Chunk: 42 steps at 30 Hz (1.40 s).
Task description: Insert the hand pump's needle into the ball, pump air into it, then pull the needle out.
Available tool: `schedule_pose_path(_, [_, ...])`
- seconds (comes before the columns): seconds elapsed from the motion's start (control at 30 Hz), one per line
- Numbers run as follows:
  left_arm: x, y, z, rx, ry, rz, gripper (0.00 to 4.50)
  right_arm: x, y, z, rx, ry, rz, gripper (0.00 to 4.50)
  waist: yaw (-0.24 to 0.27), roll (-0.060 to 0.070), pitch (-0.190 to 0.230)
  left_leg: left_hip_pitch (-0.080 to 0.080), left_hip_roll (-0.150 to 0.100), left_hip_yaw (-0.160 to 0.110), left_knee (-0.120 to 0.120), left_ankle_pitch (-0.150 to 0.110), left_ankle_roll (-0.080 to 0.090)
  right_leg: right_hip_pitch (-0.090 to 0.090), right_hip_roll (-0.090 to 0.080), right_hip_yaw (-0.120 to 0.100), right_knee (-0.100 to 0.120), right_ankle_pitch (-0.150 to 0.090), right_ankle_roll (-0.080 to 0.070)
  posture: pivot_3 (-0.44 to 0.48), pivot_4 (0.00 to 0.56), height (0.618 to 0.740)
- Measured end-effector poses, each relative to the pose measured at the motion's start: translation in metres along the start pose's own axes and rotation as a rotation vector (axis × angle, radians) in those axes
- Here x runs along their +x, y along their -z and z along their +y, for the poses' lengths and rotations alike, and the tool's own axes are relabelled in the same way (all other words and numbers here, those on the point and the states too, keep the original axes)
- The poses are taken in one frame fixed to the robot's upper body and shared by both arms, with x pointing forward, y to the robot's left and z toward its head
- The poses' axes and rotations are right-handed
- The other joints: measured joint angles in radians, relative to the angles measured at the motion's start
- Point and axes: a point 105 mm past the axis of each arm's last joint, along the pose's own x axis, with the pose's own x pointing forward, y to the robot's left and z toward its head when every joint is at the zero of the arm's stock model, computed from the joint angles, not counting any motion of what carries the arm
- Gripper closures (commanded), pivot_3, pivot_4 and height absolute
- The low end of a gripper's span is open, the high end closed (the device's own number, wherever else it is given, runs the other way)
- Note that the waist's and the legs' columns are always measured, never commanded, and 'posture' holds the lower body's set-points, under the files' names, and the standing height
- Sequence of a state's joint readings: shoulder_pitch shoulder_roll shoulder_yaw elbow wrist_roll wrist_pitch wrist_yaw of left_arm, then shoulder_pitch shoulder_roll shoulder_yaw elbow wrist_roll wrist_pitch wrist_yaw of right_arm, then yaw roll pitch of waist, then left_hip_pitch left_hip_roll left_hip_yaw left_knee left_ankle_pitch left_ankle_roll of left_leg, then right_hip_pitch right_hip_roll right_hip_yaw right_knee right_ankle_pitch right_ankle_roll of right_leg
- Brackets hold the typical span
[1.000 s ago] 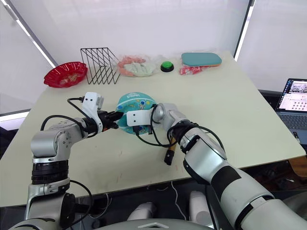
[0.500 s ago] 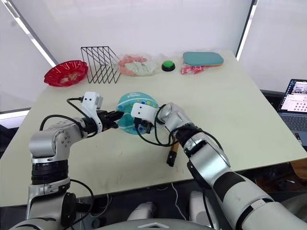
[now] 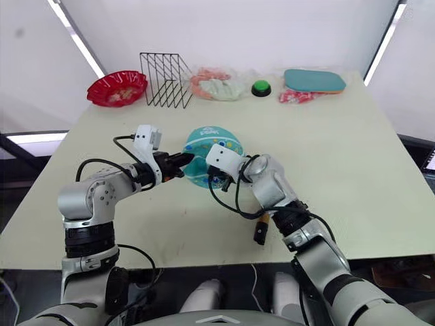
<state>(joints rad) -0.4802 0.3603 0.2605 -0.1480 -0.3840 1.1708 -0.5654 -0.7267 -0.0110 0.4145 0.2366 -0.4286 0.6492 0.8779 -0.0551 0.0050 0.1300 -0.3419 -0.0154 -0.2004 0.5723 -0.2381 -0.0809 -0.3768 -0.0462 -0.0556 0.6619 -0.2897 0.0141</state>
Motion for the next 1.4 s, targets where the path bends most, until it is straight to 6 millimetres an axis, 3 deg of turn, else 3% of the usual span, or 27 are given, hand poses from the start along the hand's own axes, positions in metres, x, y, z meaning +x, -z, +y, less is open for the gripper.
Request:
schedule_pose_path(0.37, [0.009, -0.003, -0.024, -0.007, 0.098, 0.011, 4.50, -0.030, 0.010, -0.004, 0.029, 0.037, 0.030, 4.16, 0.030, 0.001, 0.010, -0.021, 0.002, 0.001, 0.006, 0.005, -0.001, 0.000, -0.005, -0.010, -0.001, -0.010, 0.011, 0.000, 0.150, 0.740])
schedule_pose_path(0.73, [0.014, -0.004, -0.045, -0.025, 0.146, 0.019, 4.50, -0.050, 0.018, -0.005, -0.015, 0.052, 0.067, 4.16, 0.067, -0.009, 0.022, -0.024, -0.001, 0.007, 0.008, 0.006, 0.000, 0.000, -0.009, -0.007, -0.003, -0.012, 0.014, 0.000, 0.150, 0.740])
schedule_pose_path(0.93, [0.013, -0.004, -0.044, -0.028, 0.142, 0.022, 4.50, -0.048, 0.018, -0.005, -0.024, 0.050, 0.063, 4.16, 0.068, -0.012, 0.023, -0.020, -0.001, 0.015, 0.008, 0.005, 0.001, 0.001, -0.009, -0.003, -0.003, -0.011, 0.014, 0.000, 0.150, 0.740])
schedule_pose_path(1.1, [0.011, -0.003, -0.035, -0.040, 0.112, 0.026, 4.50, -0.034, 0.015, -0.003, -0.071, 0.047, 0.061, 4.16, 0.052, -0.019, 0.018, -0.014, 0.001, 0.021, 0.008, 0.005, 0.001, 0.002, -0.008, 0.003, 0.000, -0.011, 0.015, 0.000, 0.150, 0.740])
schedule_pose_path(1.4, [0.006, 0.004, -0.019, -0.060, 0.047, 0.043, 4.50, -0.009, 0.011, 0.001, -0.132, -0.003, 0.084, 4.16, 0.017, -0.024, 0.012, 0.010, 0.001, 0.034, 0.007, -0.003, 0.012, 0.016, -0.008, 0.022, 0.000, -0.010, 0.017, 0.000, 0.150, 0.740])
